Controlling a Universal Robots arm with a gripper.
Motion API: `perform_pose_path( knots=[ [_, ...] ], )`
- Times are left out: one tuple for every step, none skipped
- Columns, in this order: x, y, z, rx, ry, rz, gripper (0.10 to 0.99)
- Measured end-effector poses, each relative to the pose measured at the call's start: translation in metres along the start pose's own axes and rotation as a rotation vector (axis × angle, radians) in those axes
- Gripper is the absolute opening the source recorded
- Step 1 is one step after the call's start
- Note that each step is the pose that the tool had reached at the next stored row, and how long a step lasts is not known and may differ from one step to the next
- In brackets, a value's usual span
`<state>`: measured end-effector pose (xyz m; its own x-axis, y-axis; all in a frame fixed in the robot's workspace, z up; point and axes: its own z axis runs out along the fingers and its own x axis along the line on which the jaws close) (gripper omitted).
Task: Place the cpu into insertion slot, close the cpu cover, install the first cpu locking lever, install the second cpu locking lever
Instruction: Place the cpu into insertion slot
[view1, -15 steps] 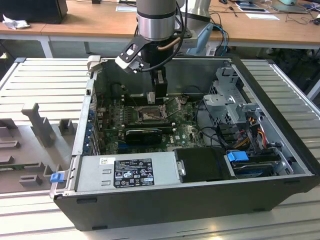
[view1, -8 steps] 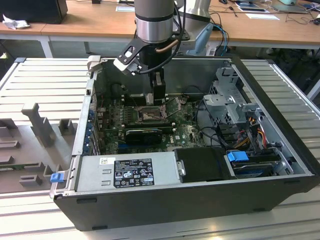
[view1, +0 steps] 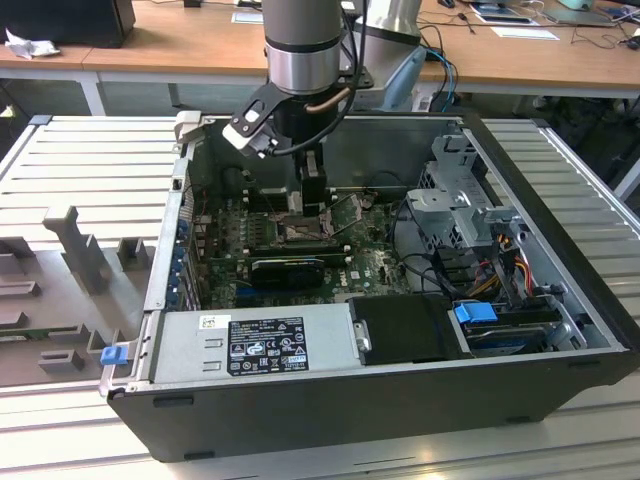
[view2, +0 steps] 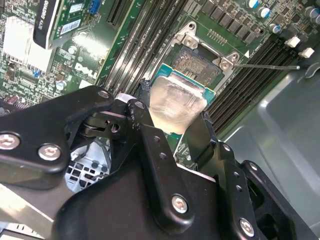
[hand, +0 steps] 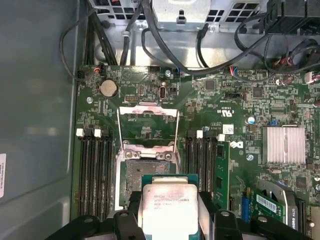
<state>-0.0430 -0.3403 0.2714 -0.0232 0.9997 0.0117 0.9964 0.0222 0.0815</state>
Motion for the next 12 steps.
perform_pose_path(
  knots=[
    [0.0000,-0.0002,0.0009,0.000,0.0000,0.000,0.529],
    [0.0000,-0.0003,0.0018,0.000,0.0000,0.000,0.529],
    [0.0000,-0.0005,0.0030,0.000,0.0000,0.000,0.529],
    [0.0000,-0.0010,0.0051,0.000,0.0000,0.000,0.529],
    [-0.0001,-0.0017,0.0090,0.000,-0.0001,0.000,0.529],
    [-0.0001,-0.0026,0.0119,0.000,0.0000,0.000,0.529],
    [-0.0001,-0.0031,0.0149,0.000,0.0001,0.000,0.529],
    [-0.0001,-0.0033,0.0172,0.000,0.0000,0.000,0.529],
    [0.0001,-0.0034,0.0189,0.000,0.0000,0.000,0.529],
    [0.0007,-0.0037,0.0213,0.000,0.0000,0.000,0.529],
    [0.0013,-0.0038,0.0225,0.000,-0.0002,0.000,0.529],
    [0.0022,-0.0038,0.0237,0.000,-0.0003,0.000,0.529]
  ],
)
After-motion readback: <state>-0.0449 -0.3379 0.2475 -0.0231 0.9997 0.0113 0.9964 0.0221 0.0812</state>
